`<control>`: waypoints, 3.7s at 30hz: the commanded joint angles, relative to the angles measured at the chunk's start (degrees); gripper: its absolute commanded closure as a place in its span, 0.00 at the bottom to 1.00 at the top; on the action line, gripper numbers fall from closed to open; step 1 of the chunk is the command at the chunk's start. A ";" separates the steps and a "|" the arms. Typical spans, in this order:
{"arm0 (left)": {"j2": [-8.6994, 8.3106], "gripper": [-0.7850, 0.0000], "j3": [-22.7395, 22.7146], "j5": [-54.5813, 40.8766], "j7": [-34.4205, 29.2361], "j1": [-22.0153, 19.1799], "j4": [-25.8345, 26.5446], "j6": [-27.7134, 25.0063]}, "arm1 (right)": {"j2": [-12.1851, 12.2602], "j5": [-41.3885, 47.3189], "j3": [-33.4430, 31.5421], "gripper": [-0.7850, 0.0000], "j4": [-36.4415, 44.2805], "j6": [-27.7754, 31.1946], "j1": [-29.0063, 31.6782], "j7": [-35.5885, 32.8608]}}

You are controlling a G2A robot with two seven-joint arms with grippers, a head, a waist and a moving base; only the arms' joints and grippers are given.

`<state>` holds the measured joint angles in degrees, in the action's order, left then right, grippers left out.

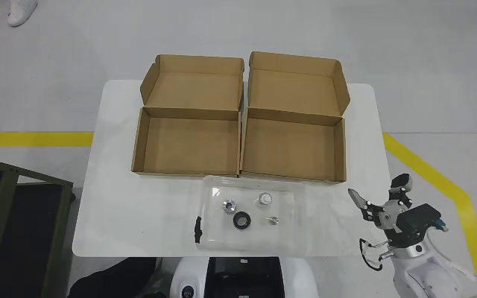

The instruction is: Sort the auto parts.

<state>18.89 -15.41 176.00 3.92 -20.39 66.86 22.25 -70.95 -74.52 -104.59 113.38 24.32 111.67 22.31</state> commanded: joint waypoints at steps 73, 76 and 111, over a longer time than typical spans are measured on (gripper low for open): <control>0.00 0.00 0.00 0.00 0.00 0.00 0.00 0.00 | 3.18 -10.94 31.67 0.53 -1.22 18.37 -23.46 -41.82; 0.00 0.00 0.00 0.00 0.00 0.00 0.00 0.00 | 3.29 -10.78 31.76 0.63 -1.63 18.12 -23.88 -41.75; 0.00 0.00 0.00 0.00 0.00 0.00 0.00 0.00 | 4.75 1.47 31.31 1.00 5.07 22.39 -23.41 -19.85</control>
<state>18.89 -15.41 176.00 3.92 -20.39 66.86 22.25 -66.16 -73.86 -73.55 118.56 46.79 88.64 1.52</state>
